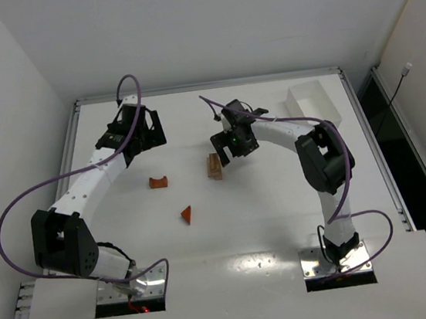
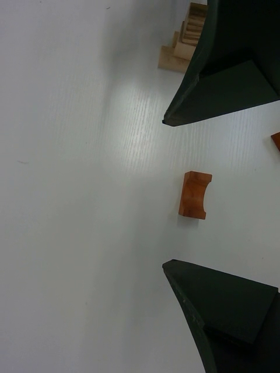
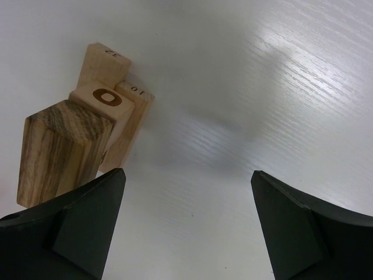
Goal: Build the wood block tower
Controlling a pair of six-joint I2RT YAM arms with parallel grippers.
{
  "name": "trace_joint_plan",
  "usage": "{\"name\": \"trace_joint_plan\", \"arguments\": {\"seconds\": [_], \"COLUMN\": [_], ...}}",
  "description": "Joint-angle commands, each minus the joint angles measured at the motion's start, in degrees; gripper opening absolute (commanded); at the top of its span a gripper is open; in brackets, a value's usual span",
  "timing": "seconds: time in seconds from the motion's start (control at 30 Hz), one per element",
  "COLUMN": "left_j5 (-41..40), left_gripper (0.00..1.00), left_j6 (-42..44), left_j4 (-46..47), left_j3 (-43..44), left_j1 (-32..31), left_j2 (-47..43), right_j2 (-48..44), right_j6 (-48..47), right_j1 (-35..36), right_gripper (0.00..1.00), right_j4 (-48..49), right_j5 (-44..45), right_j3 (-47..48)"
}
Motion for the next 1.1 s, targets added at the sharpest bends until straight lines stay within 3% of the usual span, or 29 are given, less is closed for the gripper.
{"name": "trace_joint_plan", "arguments": {"seconds": [0.0,0.9,1.07], "left_j5": [0.2,0.7,0.7], "left_gripper": [1.00,1.00,1.00], "left_j6": [-0.6,-0.6,-0.6], "left_j4": [1.8,2.3,2.3], "left_j3": [-0.2,-0.2,-0.2], "left_j1": [0.5,0.5,0.5], "left_j2": [0.3,0.8,0.8], "right_j2": [-2.2,-2.8,-2.8], "right_j6": [1.5,1.5,0.9], "right_j1": [0.4,0.9,0.9], "right_gripper": [0.88,0.88,0.88], "right_j4": [0.9,1.5,0.9], "right_j5": [-2.3,-4.6,-1.9], "right_j3": [0.5,1.1,0.5]}}
